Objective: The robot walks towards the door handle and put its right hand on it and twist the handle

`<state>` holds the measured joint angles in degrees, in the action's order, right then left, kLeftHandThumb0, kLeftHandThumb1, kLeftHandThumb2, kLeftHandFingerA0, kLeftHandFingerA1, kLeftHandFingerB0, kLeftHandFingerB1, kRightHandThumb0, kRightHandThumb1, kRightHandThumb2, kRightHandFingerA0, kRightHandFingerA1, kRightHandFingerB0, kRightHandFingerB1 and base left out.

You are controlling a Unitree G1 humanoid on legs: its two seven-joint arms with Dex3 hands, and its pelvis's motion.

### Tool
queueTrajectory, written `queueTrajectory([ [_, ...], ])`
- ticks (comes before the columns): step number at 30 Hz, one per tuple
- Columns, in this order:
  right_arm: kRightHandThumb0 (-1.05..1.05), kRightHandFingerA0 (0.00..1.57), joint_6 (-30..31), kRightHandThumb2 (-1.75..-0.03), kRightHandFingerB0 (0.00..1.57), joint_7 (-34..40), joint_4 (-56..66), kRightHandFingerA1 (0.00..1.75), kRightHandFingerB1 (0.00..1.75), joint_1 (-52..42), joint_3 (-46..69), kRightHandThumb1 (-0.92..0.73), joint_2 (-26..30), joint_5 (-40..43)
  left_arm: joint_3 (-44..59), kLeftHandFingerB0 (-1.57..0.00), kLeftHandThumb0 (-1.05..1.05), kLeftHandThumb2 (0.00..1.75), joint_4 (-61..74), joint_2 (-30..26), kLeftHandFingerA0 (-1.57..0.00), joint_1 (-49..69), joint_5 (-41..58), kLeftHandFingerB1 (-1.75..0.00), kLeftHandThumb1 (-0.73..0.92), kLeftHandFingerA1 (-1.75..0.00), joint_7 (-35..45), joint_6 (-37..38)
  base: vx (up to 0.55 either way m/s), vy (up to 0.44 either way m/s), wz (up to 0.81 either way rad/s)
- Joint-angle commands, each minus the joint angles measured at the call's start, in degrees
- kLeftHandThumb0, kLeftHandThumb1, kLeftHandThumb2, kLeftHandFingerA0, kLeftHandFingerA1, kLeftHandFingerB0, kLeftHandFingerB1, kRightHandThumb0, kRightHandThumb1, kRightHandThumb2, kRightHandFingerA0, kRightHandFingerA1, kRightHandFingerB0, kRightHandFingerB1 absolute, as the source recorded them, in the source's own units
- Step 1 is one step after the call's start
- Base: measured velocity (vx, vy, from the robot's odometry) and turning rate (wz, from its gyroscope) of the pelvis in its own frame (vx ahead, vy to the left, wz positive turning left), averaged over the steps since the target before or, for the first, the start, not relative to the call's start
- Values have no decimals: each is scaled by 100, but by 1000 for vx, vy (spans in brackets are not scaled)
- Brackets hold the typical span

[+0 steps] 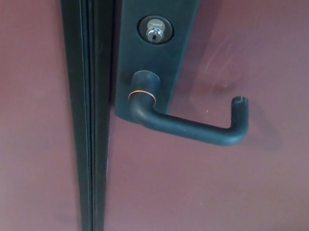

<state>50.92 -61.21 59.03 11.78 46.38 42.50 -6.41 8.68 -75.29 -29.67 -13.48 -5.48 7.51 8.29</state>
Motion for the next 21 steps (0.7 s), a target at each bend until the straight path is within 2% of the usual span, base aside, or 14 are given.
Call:
queueTrajectory([
  [1, -75, 21, -1725, -57, 19, -1084, 97, 33, 28, -2686, 1944, -51, -1333, 850, -22, -53, -30, 56, -48, 75, -70, 176, 13, -41, 55, -46, 73, -23, 0, 0, 0],
  [3, -76, 23, -2043, -57, 20, -1009, -34, 34, 28, -3193, 1908, -53, -1555, 803, -26, -53, -30, 56, -50, 83, -70, 223, 10, -41, 55, -46, 71, -1, 0, 0, 0],
  [5, -76, 23, -2141, -57, 20, -933, -55, 34, 28, -3301, 1933, -53, -1572, 893, -27, -53, -30, 56, -49, 83, -70, 224, 11, -41, 55, -46, 71, -1, 0, 0, 0],
  [6, -75, 30, -2625, -58, 24, -516, -623, 35, 30, -4031, 960, -54, -1757, 214, -2, -49, -38, 71, -57, 66, -64, 277, 31, -51, 45, -56, 69, -2, 0, 0, 0],
  [7, -76, 26, -2856, -76, 22, -186, -1055, 43, 38, -4412, 265, -45, -1771, -259, 2, -49, -38, 71, -64, 72, -62, 308, 34, -51, 45, -55, 62, 5, 0, 0, 0],
  [9, -76, 26, -2936, -76, 22, 104, -1353, 43, 38, -4568, -169, -45, -1661, -500, -8, -49, -38, 71, -67, 93, -62, 320, 25, -51, 45, -55, 54, 16, 0, 0, 0],
  [10, -74, 27, -2841, -75, 21, 415, -1769, 43, 38, -4567, -774, -45, -1512, -831, -1, -54, -32, 56, -70, 119, -65, 336, 37, -41, 54, -45, 74, 13, 0, 0, 0],
  [13, -74, 27, -2881, -75, 21, 691, -1993, 43, 38, -4651, -1089, -45, -1387, -915, 2, -54, -32, 56, -69, 131, -65, 343, 42, -41, 54, -45, 83, 12, 0, 0, 0],
  [14, -70, 26, -3025, -76, 19, 926, -2920, 44, 38, -4359, -1819, -46, -1177, -1168, -3, -54, -32, 55, -74, 147, -66, 398, 37, -41, 53, -45, 59, 17, 0, 0, 0],
  [16, -70, 27, -3442, -77, 18, 1337, -4395, 45, 39, -3758, -2588, -48, -1147, -1331, 22, -54, -32, 55, -81, 151, -66, 418, 57, -41, 53, -45, 33, -1, 0, 0, 0],
  [18, -70, 27, -3484, -77, 18, 1395, -4455, 45, 39, -3753, -2628, -48, -1104, -1300, 22, -54, -32, 55, -79, 152, -66, 419, 57, -41, 53, -45, 33, -2, 0, 0, 0],
  [19, -68, 43, -3726, -59, 27, 2215, -5526, 38, 31, -3316, -2777, -62, -1520, -1426, 32, -54, -35, 55, -85, 168, -65, 446, 67, -41, 52, -45, 29, -3, 0, 0, 0],
  [20, -68, 43, -4014, -59, 27, 3223, -6850, 38, 31, -2770, -2955, -62, -2050, -1588, 45, -54, -35, 55, -93, 189, -65, 479, 80, -41, 52, -45, 25, -4, 0, 0, 0],
  [21, -68, 43, -4100, -59, 27, 3456, -7161, 38, 31, -2650, -3016, -62, -2133, -1598, 48, -54, -35, 55, -94, 194, -65, 486, 83, -41, 52, -45, 24, -4, 0, 0, 0],
])
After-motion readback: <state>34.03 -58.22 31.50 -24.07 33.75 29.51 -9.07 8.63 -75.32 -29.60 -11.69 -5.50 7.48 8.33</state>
